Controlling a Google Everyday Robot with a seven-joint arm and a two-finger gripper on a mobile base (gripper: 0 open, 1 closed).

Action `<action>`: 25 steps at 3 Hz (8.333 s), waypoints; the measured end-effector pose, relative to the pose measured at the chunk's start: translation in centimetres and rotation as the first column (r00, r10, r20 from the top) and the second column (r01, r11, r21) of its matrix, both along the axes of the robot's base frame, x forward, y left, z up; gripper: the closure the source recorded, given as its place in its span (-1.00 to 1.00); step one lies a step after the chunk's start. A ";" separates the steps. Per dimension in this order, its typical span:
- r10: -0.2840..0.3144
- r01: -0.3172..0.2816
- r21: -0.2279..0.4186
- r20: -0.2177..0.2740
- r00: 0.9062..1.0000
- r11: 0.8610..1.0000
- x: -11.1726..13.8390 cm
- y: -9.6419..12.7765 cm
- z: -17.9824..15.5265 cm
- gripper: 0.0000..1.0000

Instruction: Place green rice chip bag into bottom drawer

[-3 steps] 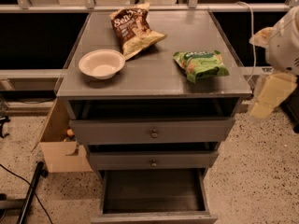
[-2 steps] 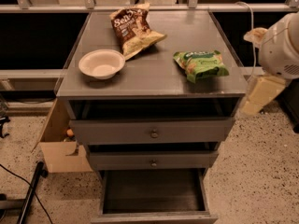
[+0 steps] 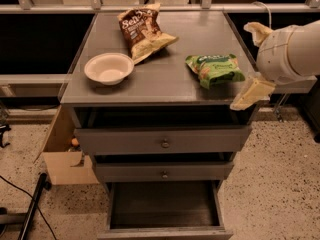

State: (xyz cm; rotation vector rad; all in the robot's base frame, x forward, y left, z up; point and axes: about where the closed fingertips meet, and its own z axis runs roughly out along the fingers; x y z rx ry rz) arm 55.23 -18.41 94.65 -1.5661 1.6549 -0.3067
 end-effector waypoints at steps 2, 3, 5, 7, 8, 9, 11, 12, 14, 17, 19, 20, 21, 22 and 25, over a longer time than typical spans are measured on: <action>0.008 -0.007 -0.009 0.046 0.999 1.000 0.8 0.4 -0.9 -1.00; 0.020 -0.019 -0.019 0.089 0.996 1.000 2.0 1.1 -1.5 -1.00; 0.072 -0.066 -0.047 0.141 0.987 0.997 5.1 3.7 -2.6 -0.48; 0.080 -0.065 -0.118 0.125 0.989 0.991 6.7 4.0 -4.7 -0.34; 0.081 -0.062 -0.176 0.104 0.991 0.983 6.9 3.4 -5.7 -0.50; 0.082 -0.057 -0.230 0.101 0.992 0.972 7.3 3.0 -6.3 -0.46; 0.055 -0.013 -0.262 0.152 0.987 0.965 9.6 2.7 -5.4 -0.42; 0.060 -0.016 -0.267 0.157 0.986 0.964 10.1 3.2 -5.4 -0.04; 0.060 -0.016 -0.267 0.157 0.986 0.963 10.1 3.2 -5.4 0.99; 0.092 -0.036 -0.253 0.214 0.973 0.967 7.6 2.4 -1.5 1.00; 0.163 -0.126 -0.187 0.200 0.966 0.974 3.1 -1.4 0.9 1.00; 0.247 -0.213 -0.211 0.150 0.957 0.954 -1.2 -3.7 1.5 1.00; 0.298 -0.281 -0.214 0.051 0.953 0.936 -6.5 -4.7 1.4 1.00; 0.303 -0.287 -0.214 0.043 0.952 0.934 -6.7 -4.6 1.3 1.00; 0.290 -0.303 -0.152 -0.102 0.951 0.941 -12.7 -4.6 -6.1 1.00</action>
Offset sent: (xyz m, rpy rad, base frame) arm 0.0118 0.0000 -0.0177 -0.0013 -0.0696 -0.0034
